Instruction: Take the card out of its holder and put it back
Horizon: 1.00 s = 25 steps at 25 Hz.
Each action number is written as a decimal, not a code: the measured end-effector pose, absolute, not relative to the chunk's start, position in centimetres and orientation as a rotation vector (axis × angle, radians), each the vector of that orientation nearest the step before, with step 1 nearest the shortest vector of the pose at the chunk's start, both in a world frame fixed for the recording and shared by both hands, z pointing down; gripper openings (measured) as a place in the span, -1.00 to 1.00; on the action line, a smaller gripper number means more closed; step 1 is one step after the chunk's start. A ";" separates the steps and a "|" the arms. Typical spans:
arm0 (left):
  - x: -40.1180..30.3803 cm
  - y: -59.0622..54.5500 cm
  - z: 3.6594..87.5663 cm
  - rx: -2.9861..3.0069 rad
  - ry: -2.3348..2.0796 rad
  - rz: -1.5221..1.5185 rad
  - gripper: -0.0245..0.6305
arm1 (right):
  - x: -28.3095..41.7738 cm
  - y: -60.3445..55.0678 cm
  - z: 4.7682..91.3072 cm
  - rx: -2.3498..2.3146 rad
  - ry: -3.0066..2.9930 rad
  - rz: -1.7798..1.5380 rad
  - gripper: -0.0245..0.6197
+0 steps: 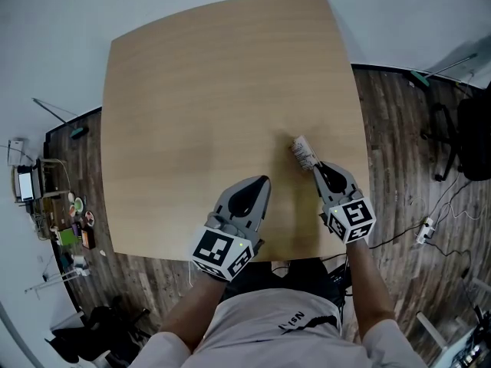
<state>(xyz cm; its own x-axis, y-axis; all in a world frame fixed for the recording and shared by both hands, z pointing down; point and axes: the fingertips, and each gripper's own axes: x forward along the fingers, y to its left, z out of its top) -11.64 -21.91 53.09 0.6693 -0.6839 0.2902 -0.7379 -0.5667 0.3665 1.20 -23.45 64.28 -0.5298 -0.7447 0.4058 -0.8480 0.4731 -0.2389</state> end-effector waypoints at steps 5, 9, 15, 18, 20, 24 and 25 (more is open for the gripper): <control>-10.8 -20.9 52.4 2.428 -1.101 0.158 -0.89 | 1.9 -22.7 62.8 1.383 -2.471 0.596 -0.84; -9.3 -19.4 51.3 2.438 -1.093 0.156 -0.89 | 2.5 -21.8 60.4 1.399 -2.482 0.567 -0.84; -7.0 -16.4 48.3 2.462 -1.093 0.138 -0.89 | 3.9 -19.5 55.2 1.430 -2.520 0.575 -0.84; -5.6 -14.9 46.9 2.469 -1.096 0.137 -0.89 | 4.6 -18.1 52.2 1.431 -2.555 0.591 -0.84; -4.5 -13.7 45.8 2.476 -1.096 0.130 -0.89 | 5.1 -17.1 50.2 1.427 -2.579 0.594 -0.84; -3.0 -11.4 43.6 2.498 -1.105 0.111 -0.89 | 5.6 -15.0 46.5 1.405 -2.620 0.588 -0.85; -2.6 -10.9 43.1 2.504 -1.107 0.105 -0.89 | 5.7 -14.5 45.6 1.399 -2.636 0.581 -0.85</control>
